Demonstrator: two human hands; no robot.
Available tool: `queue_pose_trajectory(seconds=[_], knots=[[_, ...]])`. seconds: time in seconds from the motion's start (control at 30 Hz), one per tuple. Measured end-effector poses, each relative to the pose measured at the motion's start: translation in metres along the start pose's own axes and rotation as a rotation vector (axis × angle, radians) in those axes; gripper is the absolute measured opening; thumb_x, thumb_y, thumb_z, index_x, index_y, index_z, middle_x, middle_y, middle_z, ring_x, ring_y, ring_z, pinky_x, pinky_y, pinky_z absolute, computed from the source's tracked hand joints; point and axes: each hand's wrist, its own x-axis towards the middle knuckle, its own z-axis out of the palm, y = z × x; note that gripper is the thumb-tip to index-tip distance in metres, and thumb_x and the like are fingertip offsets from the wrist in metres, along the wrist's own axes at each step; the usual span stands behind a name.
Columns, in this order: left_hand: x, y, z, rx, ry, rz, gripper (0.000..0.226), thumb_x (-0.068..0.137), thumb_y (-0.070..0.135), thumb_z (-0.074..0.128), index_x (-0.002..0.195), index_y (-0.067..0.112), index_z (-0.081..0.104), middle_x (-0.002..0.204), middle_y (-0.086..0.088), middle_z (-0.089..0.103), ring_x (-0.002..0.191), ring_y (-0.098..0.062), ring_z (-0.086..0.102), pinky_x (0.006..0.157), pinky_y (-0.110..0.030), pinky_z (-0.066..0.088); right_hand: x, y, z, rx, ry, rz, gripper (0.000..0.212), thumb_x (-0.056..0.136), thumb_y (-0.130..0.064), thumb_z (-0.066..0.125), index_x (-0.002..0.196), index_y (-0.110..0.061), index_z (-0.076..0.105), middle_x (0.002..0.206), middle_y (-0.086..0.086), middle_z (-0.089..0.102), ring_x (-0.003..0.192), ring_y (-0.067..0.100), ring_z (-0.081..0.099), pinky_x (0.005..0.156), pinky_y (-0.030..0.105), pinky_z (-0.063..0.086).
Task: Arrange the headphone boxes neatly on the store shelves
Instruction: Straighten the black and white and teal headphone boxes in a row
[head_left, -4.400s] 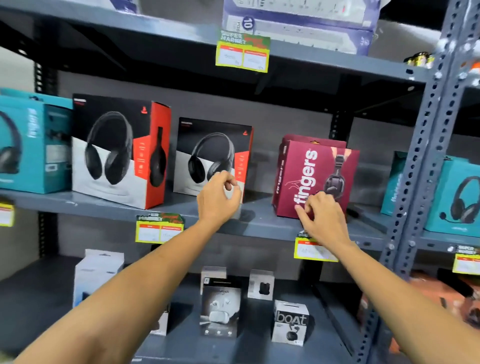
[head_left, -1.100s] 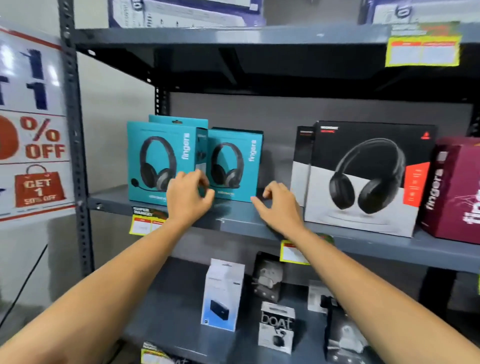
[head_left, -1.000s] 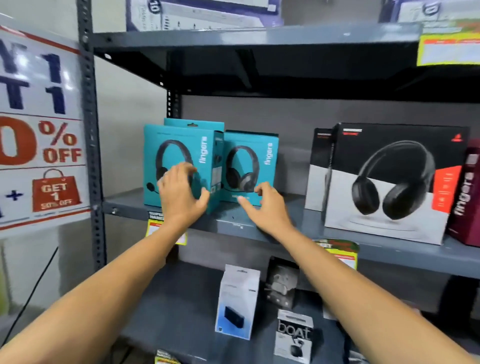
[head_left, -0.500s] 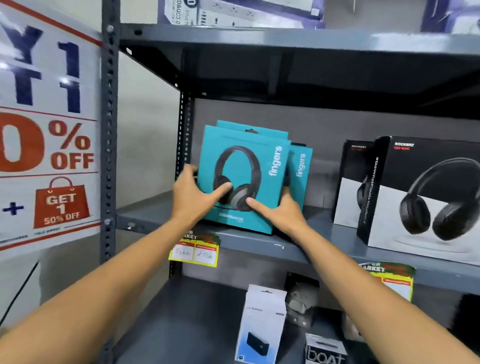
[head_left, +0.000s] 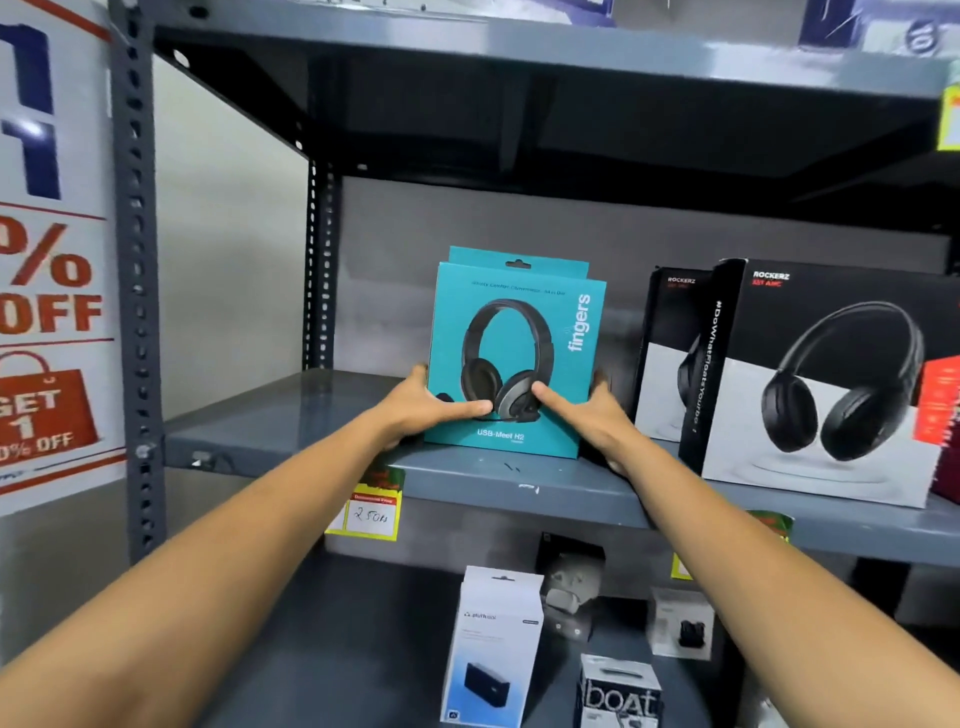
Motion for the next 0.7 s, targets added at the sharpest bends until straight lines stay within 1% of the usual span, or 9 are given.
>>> queue_pose_trajectory(seconds=[0.03,0.1,0.13,0.2,0.3,0.37,0.5,0.63,0.7], knots=[[0.003,-0.001,0.002,-0.01,-0.044,0.019,0.091,0.045,0.06,0.088,0.122,0.027,0.051,0.117,0.006,0.065,0.108,-0.015,0.062,0.093,-0.037,0.053,0.002,0.002,0.0,0.034,-0.055,0.009,0.114,0.031,-0.075,0.082,0.125,-0.022,0.045,0.121,-0.005,0.064,0.1,0.008,0.064,0.076,0.022,0.053],[0.01,-0.004,0.004,-0.027,-0.082,0.045,0.079,0.048,0.059,0.087,0.116,0.032,0.057,0.112,0.009,0.069,0.104,-0.012,0.065,0.091,-0.037,0.054,0.005,0.007,0.0,0.039,-0.127,0.014,0.091,0.034,-0.07,0.084,0.112,-0.03,0.06,0.117,-0.004,0.069,0.099,0.008,0.067,0.078,0.024,0.055],[0.012,-0.005,0.005,-0.028,-0.083,0.055,0.077,0.048,0.059,0.087,0.115,0.033,0.059,0.111,0.01,0.069,0.103,-0.011,0.065,0.091,-0.036,0.054,0.006,0.008,0.001,0.035,-0.136,0.012,0.082,0.036,-0.069,0.085,0.105,-0.033,0.062,0.115,-0.005,0.07,0.098,0.008,0.068,0.078,0.024,0.055],[0.013,-0.006,0.005,-0.01,-0.071,0.067,0.077,0.047,0.063,0.085,0.113,0.035,0.058,0.11,0.011,0.069,0.103,-0.01,0.065,0.09,-0.035,0.054,0.006,0.009,0.001,0.037,-0.115,0.006,0.074,0.037,-0.067,0.085,0.1,-0.035,0.061,0.11,-0.008,0.07,0.094,0.005,0.068,0.073,0.02,0.055],[0.01,-0.007,0.008,0.059,-0.028,0.085,0.08,0.047,0.071,0.079,0.114,0.035,0.055,0.11,0.013,0.066,0.102,-0.01,0.062,0.085,-0.031,0.054,0.005,0.012,0.0,0.038,-0.087,0.008,0.073,0.038,-0.068,0.084,0.098,-0.035,0.059,0.107,-0.01,0.069,0.096,0.007,0.067,0.075,0.023,0.056],[0.006,-0.006,0.01,0.124,0.022,0.107,0.081,0.046,0.077,0.073,0.113,0.035,0.054,0.105,0.016,0.064,0.097,-0.007,0.061,0.077,-0.025,0.052,0.005,0.015,-0.001,0.06,-0.076,0.006,0.078,0.034,-0.07,0.083,0.099,-0.034,0.06,0.106,-0.01,0.069,0.096,0.009,0.067,0.076,0.025,0.056],[0.001,0.0,0.013,0.208,0.055,0.139,0.076,0.049,0.077,0.068,0.11,0.034,0.055,0.095,0.021,0.061,0.089,-0.004,0.06,0.062,-0.014,0.045,0.006,0.017,-0.002,0.106,-0.075,0.006,0.08,0.03,-0.068,0.083,0.097,-0.032,0.06,0.101,-0.012,0.069,0.092,0.006,0.067,0.065,0.017,0.055],[0.003,-0.001,0.01,0.246,0.079,0.14,0.072,0.049,0.078,0.067,0.105,0.034,0.058,0.093,0.021,0.062,0.087,-0.003,0.06,0.06,-0.014,0.044,0.008,0.016,-0.001,0.122,-0.087,-0.006,0.081,0.03,-0.068,0.084,0.098,-0.031,0.06,0.103,-0.009,0.07,0.091,0.005,0.067,0.063,0.016,0.055],[0.005,-0.004,0.007,0.245,0.086,0.115,0.075,0.05,0.078,0.069,0.108,0.031,0.06,0.099,0.015,0.066,0.093,-0.006,0.062,0.068,-0.02,0.048,0.005,0.012,0.001,0.123,-0.085,0.003,0.081,0.038,-0.064,0.086,0.106,-0.026,0.06,0.112,-0.003,0.07,0.094,0.006,0.067,0.067,0.018,0.055]])
